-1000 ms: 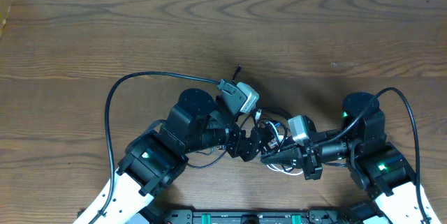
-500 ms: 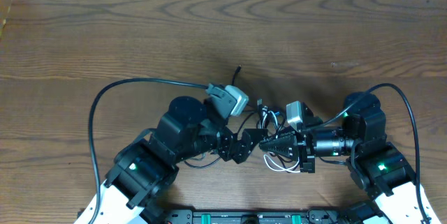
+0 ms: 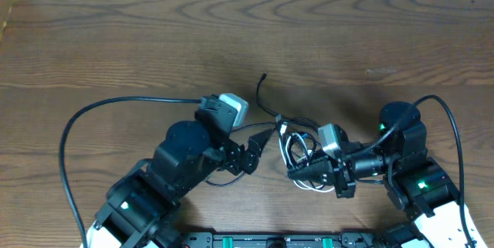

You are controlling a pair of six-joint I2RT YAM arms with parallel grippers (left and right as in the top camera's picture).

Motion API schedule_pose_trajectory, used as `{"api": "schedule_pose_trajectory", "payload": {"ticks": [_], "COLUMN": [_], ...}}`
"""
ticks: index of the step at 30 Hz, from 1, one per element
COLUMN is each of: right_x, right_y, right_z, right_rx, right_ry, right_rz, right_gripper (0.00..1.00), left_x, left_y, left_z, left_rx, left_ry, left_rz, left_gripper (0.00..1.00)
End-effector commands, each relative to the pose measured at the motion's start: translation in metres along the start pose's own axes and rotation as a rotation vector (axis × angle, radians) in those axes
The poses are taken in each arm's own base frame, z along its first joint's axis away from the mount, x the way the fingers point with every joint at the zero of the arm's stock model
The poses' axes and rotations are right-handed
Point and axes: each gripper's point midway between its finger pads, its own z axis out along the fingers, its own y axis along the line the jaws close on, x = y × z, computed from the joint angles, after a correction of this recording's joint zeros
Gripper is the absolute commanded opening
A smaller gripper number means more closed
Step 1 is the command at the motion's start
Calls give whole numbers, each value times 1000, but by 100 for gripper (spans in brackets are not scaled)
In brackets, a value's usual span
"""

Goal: Untangle cables

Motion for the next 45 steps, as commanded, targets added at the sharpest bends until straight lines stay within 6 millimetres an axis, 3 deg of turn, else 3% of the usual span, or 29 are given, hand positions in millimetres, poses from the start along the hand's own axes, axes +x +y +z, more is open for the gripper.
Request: {"api": "schedule_pose_trajectory", "payload": {"ticks": [1, 7, 15, 18, 21, 30, 35, 45], "right_x": [-5, -7, -5, -4, -3, -2, -2, -2], "right_y": [28, 35, 44, 40, 31, 27, 26, 28], "right_z": [-1, -2, 8, 10, 11, 12, 12, 12], "right_rx": [-163, -201, -243, -219, -166, -143, -137, -145], "right_ry": [-42, -51, -35, -26, -10, -5, -4, -5], "right_rz": [-113, -124, -151, -152, -116, -117, -117, -112], "right_gripper": [1, 1, 1, 1, 1, 1, 1, 1], "left_x": [-5, -6, -8, -6, -2, 4, 6, 11], "left_y": [14, 12, -25, -35, -40, -63, -71, -76], "left_z": [-3, -2, 0, 3, 4, -3, -4, 12], "left_rx": [-86, -73, 140, 197, 228, 368, 422, 457], "left_ry": [-28, -29, -21, -5, 17, 51, 68, 109], "left_rz": [16, 18, 24, 26, 25, 28, 28, 19], "left_gripper": [89, 89, 89, 89, 82, 81, 81, 80]}}
